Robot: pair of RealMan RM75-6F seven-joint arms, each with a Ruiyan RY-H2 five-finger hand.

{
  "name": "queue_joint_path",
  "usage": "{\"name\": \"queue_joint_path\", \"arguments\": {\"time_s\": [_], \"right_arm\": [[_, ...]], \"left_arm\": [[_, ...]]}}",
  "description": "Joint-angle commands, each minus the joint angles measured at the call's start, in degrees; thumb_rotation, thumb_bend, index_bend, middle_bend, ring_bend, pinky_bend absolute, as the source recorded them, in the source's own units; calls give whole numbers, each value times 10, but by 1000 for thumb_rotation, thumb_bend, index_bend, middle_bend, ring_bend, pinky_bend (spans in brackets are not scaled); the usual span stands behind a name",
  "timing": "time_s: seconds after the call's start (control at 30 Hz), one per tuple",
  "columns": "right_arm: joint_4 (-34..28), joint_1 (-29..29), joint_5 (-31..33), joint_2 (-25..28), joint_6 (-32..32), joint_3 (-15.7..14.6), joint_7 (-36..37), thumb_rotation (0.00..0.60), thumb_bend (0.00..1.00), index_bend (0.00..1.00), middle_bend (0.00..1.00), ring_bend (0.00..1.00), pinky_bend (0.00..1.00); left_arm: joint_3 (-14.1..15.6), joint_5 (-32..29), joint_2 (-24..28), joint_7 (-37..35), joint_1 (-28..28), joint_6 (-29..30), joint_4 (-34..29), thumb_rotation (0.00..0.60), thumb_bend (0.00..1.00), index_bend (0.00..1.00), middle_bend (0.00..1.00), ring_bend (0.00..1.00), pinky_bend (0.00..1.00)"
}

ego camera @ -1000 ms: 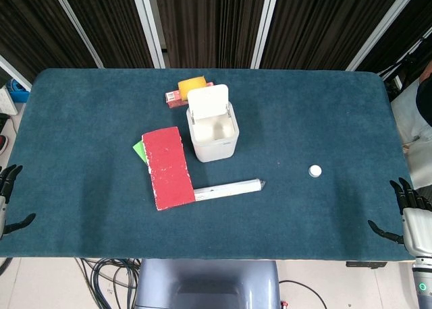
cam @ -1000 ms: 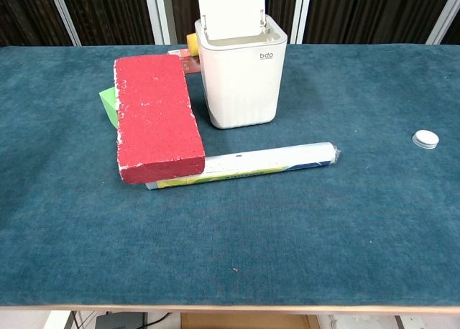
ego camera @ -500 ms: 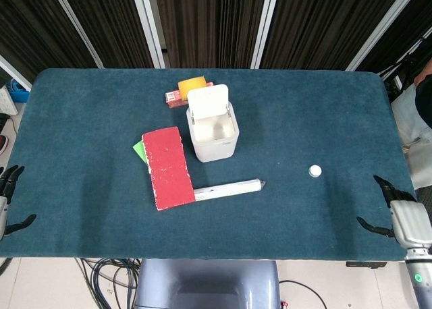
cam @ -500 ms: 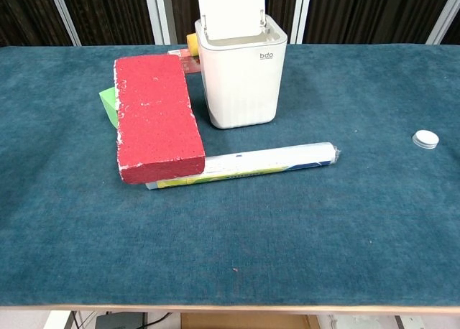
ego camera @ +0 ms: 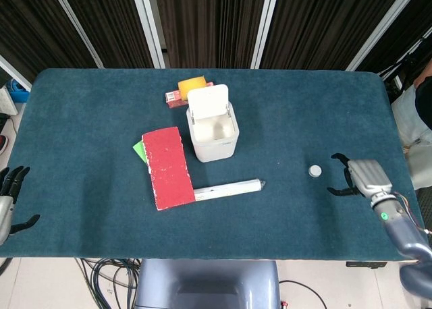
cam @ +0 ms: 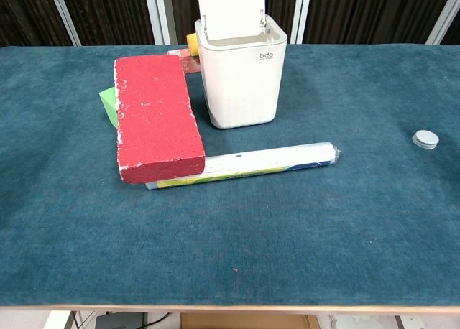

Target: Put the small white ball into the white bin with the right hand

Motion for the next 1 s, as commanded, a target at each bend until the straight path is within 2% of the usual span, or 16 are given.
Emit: {"name": "queue_joint_path", "arguments": {"time_s": [0.03, 0.37, 0.77, 1.0], "right_arm": [[45, 44, 55, -41, -41, 6, -51, 600, 83, 197, 766, 875, 824], [103, 71, 116, -121, -23, -14, -133, 600, 64, 270, 767, 880, 825], [144, 81, 146, -171, 6, -25, -189, 600, 61, 333, 769, 889, 835], [196, 86, 160, -205, 13, -31, -215, 600, 61, 344, 769, 890, 835]], "left_arm": [[0, -1, 0, 1, 0, -1, 0, 600, 161, 125, 152, 30, 0], [-1, -13, 1, 9, -3, -11, -1, 600, 161, 125, 153, 30, 0], [0, -19, 1, 16, -5, -17, -5, 600, 161, 126, 152, 30, 0], [-1, -23, 1, 19, -4, -16, -6, 600, 161, 127, 152, 30, 0]]}}
